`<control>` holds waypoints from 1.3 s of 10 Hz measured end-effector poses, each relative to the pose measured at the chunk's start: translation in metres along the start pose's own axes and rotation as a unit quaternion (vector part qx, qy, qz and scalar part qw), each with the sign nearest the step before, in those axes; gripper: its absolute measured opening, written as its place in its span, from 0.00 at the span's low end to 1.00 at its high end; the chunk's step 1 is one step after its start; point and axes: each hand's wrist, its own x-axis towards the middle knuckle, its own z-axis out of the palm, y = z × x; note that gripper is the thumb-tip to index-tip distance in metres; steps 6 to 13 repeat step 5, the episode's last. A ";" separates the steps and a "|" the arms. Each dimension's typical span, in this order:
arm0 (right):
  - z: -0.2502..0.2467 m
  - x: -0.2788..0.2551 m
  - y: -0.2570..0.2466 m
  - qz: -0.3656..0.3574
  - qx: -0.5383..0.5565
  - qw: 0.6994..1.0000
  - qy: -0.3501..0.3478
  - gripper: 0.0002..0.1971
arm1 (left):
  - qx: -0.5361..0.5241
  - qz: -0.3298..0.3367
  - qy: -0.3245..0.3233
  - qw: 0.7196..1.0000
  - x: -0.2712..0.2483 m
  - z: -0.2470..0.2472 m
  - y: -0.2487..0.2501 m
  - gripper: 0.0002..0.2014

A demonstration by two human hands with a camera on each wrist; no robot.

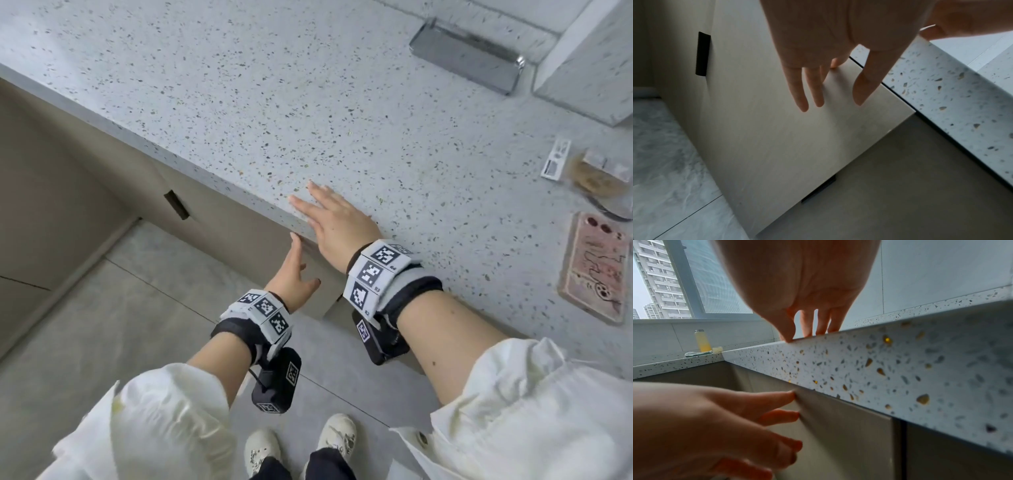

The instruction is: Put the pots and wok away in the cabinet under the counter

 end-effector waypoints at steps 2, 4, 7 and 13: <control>-0.003 0.001 0.000 -0.002 0.008 1.000 -0.010 0.24 | 0.038 0.005 -0.005 0.999 0.016 -0.004 -0.001 0.44; -0.008 0.003 -0.006 0.012 0.021 0.999 -0.027 0.24 | 0.142 -0.028 0.010 0.989 -0.010 -0.029 0.003 0.29; -0.020 0.000 -0.014 0.054 0.097 0.993 -0.046 0.22 | 0.155 -0.042 0.014 0.987 -0.034 -0.045 0.000 0.21; -0.020 0.000 -0.014 0.054 0.097 0.993 -0.046 0.22 | 0.155 -0.042 0.014 0.987 -0.034 -0.045 0.000 0.21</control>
